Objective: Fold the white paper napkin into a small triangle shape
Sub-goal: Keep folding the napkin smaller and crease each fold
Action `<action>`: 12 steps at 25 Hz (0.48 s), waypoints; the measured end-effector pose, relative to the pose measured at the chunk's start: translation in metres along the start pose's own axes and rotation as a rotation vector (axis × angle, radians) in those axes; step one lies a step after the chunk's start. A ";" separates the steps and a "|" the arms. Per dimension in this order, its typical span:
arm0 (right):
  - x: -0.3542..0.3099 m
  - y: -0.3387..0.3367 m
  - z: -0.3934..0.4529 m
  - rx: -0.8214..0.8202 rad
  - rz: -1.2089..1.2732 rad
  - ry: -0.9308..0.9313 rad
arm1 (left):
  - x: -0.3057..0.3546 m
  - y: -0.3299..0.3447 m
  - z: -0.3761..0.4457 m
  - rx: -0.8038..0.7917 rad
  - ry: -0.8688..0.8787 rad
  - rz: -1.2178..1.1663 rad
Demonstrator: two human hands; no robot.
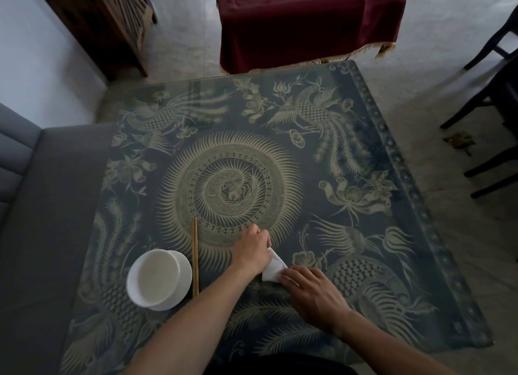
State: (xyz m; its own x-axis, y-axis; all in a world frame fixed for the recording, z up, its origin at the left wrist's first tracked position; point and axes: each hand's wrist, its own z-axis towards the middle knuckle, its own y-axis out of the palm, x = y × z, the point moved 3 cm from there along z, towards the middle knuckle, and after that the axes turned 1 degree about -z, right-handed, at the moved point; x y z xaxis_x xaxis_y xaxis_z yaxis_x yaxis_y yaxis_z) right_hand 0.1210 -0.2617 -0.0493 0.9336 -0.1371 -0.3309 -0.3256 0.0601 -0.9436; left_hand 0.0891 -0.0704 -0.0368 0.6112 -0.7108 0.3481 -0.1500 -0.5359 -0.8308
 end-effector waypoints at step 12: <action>0.012 -0.013 0.006 -0.037 -0.029 -0.099 | -0.005 0.001 -0.007 -0.046 -0.018 -0.314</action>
State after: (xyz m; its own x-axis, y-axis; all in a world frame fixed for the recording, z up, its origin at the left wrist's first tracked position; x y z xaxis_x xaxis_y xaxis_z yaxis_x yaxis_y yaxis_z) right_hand 0.1378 -0.2582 -0.0409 0.9524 -0.0400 -0.3022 -0.3016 0.0208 -0.9532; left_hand 0.0806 -0.0708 -0.0360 0.6471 -0.4988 0.5765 0.0141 -0.7483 -0.6632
